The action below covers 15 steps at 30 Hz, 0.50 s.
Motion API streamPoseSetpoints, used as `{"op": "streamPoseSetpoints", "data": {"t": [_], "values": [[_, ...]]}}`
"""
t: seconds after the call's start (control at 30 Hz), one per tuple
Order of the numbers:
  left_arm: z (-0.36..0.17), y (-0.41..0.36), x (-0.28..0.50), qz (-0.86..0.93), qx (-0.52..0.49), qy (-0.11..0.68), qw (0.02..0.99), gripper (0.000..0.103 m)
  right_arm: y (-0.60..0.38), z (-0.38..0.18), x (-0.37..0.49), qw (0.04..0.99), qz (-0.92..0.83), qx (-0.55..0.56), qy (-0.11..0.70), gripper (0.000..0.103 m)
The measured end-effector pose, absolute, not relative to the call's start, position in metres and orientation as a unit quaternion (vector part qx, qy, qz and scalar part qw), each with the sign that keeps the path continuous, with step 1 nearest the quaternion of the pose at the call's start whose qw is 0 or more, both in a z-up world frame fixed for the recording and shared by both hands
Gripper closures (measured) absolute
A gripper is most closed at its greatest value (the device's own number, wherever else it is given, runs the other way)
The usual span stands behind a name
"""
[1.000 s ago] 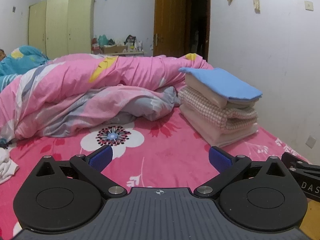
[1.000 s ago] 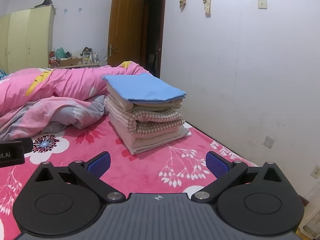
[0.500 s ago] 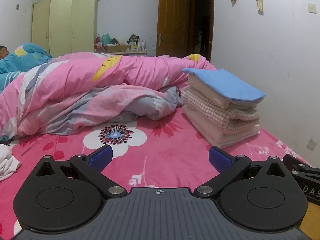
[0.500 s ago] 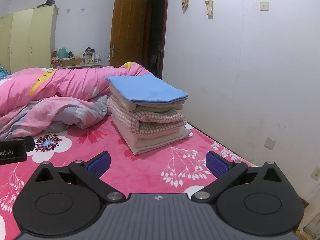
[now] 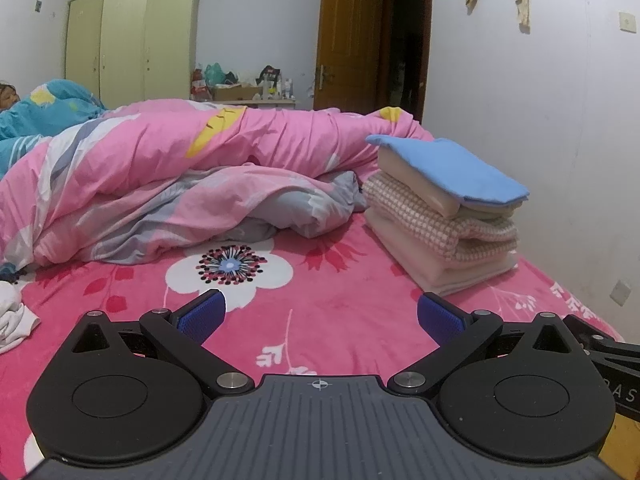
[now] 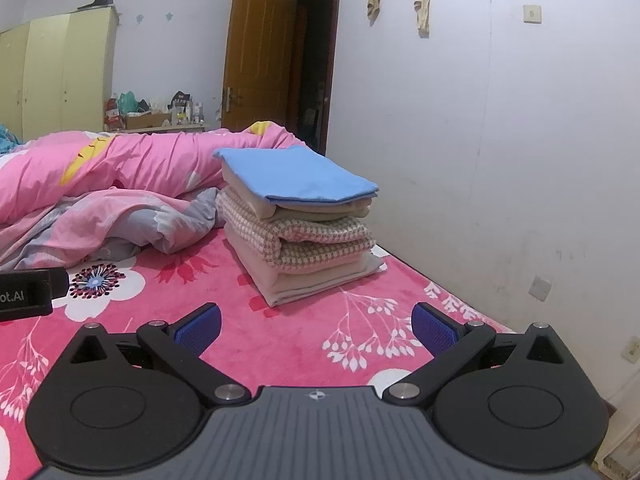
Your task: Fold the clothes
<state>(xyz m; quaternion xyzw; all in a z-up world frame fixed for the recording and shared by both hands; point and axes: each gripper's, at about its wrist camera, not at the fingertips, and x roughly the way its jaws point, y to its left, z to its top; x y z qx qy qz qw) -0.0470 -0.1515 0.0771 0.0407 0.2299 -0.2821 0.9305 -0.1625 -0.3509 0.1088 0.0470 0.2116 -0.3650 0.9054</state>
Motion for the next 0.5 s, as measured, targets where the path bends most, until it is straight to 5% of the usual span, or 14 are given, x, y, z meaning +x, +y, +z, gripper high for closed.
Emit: {"op": "streamPoseSetpoints", "data": {"t": [0.5], "values": [[0.0764,-0.1506,-0.0471,-0.282,0.039,0.232,0.930,0.000,-0.3505,0.1089,-0.1640,0.906,-0.365,0.045,0.210,0.000]]}}
